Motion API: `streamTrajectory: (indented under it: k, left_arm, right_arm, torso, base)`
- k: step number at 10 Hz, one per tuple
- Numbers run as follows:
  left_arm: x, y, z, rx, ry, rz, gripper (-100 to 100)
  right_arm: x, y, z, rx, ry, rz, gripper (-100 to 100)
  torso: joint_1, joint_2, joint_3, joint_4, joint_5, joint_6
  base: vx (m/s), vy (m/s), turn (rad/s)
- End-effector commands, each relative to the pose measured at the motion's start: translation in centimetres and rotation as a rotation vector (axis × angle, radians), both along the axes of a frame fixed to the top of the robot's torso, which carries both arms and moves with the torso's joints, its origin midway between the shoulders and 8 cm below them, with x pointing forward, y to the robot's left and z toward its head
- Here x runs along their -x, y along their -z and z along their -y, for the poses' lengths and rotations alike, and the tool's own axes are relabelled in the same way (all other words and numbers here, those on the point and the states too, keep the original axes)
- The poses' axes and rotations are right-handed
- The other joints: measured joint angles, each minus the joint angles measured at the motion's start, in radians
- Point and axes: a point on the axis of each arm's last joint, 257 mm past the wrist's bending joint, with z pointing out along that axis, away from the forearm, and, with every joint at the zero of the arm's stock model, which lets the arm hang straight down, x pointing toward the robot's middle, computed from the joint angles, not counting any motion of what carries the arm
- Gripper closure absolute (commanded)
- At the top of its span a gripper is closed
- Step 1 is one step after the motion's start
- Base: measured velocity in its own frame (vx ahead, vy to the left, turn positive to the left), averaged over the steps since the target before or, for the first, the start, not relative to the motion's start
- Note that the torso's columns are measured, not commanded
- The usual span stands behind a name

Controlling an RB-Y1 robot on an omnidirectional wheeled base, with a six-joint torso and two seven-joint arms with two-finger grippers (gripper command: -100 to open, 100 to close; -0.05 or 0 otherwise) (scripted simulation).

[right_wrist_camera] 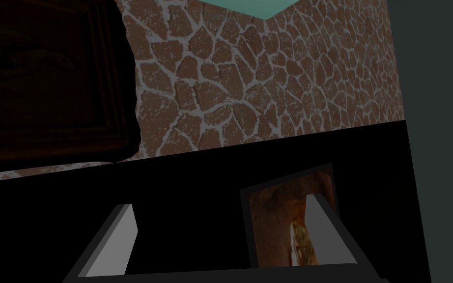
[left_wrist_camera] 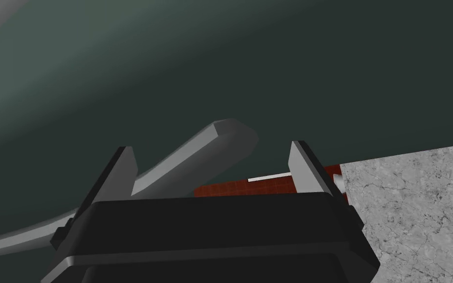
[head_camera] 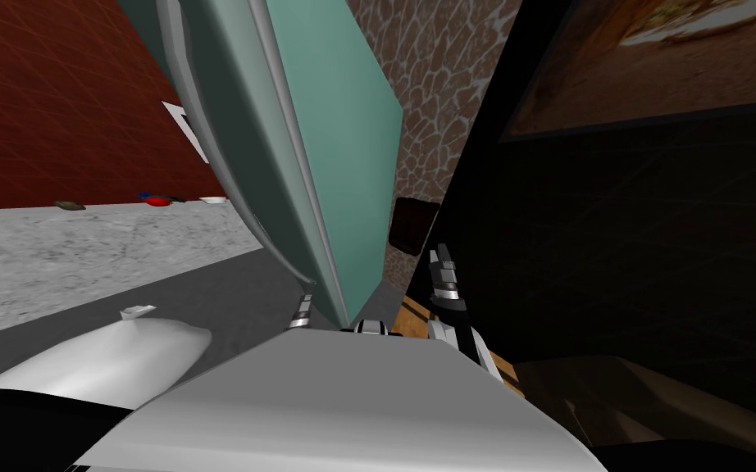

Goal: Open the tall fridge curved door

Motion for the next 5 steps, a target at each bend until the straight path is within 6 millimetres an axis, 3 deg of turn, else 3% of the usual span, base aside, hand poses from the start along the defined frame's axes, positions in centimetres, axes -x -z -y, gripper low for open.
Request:
streamTrajectory:
  k: [1,2,5]
  left_arm:
    - [-0.4,-0.4,-0.2,0.0,0.0,0.0,-100]
    - [0.3,0.3,0.2,0.002,0.0,-0.002,100]
    - [0.8,0.7,0.6,0.003,-0.001,-0.003,100]
  right_arm:
    - [0.0,0.0,0.0,0.0,0.0,0.0,0]
    - [0.0,0.0,0.0,0.0,0.0,0.0,0]
    - [0.0,0.0,0.0,0.0,0.0,0.0,0]
  torso:
    - [0.0,0.0,0.0,0.0,0.0,0.0]
    - [0.001,0.0,0.0,0.0,0.0,0.0]
    - [0.003,-0.002,-0.001,-0.001,0.001,0.0]
  base:
    - [0.001,-0.005,0.007]
    - [-0.005,0.007,-0.027]
    - [-0.011,0.009,-0.009]
